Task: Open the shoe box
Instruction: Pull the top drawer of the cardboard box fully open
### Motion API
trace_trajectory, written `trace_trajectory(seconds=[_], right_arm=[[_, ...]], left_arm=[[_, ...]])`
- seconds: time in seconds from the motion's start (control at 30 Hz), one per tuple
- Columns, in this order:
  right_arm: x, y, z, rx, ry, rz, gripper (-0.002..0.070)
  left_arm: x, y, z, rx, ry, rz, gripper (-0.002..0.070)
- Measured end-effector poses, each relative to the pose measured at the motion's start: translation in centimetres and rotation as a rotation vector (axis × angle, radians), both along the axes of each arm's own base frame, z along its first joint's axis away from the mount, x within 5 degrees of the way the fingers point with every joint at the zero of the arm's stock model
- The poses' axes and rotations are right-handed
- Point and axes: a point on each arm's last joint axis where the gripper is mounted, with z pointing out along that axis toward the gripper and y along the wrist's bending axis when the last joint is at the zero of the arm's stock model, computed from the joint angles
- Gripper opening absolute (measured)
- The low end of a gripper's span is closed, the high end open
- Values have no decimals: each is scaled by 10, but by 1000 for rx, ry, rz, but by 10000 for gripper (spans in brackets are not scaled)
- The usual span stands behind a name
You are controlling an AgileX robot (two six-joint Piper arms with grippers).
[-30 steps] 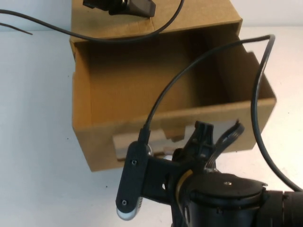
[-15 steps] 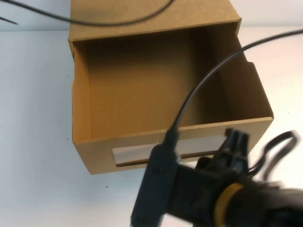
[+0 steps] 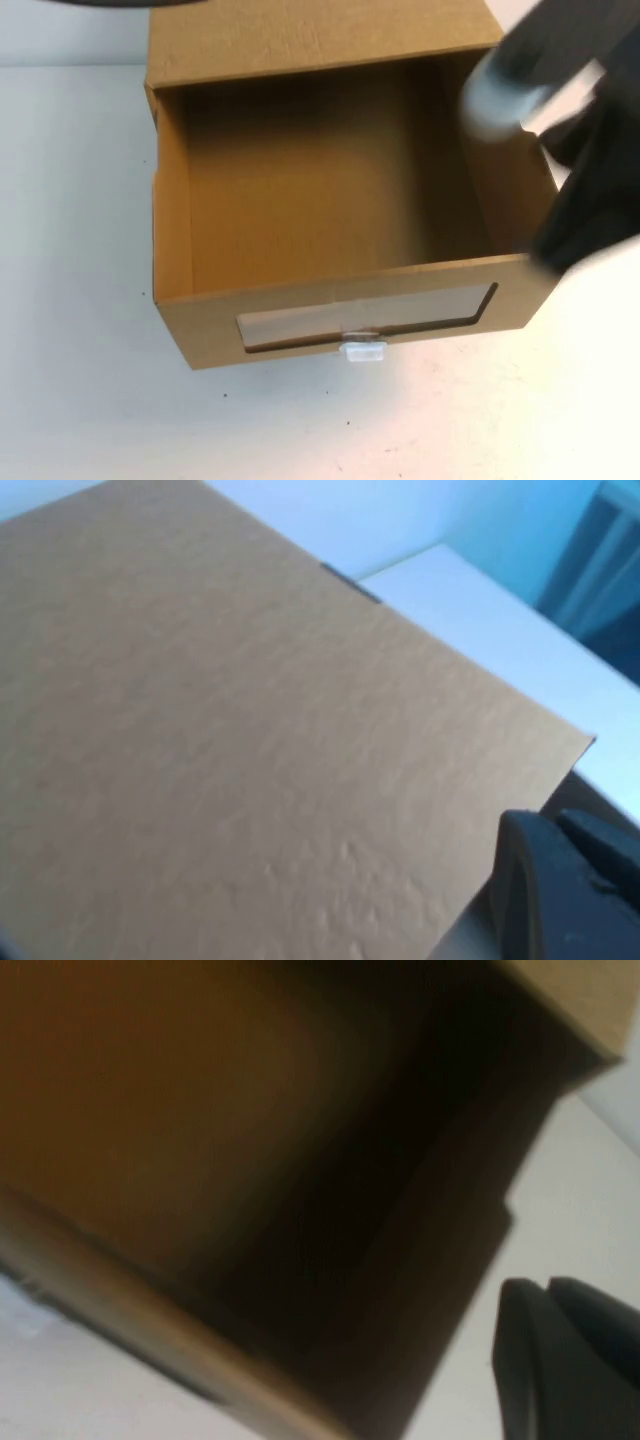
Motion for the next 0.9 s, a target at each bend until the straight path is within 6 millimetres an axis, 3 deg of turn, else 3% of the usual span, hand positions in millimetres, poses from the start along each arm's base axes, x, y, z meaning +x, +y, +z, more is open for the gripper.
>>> trace_trajectory(seconds=[0.17, 0.4, 0.57, 0.67, 0.9], right_arm=[[47, -49, 14, 98, 24, -187, -13], [84, -113, 7, 242, 96, -326, -13], [73, -137, -8, 362, 78, -330, -13], [53, -141, -19, 407, 5, -318, -13], [18, -146, -68, 503, -136, -298, -13]], left_arm=[[-33, 18, 0, 97, -18, 43, -5], [-88, 48, -27, 153, -107, 178, -5], [-145, 70, -57, 79, -283, 260, -5], [-172, 82, -95, 23, -375, 313, -5], [-222, 103, -186, -71, -546, 398, -5]])
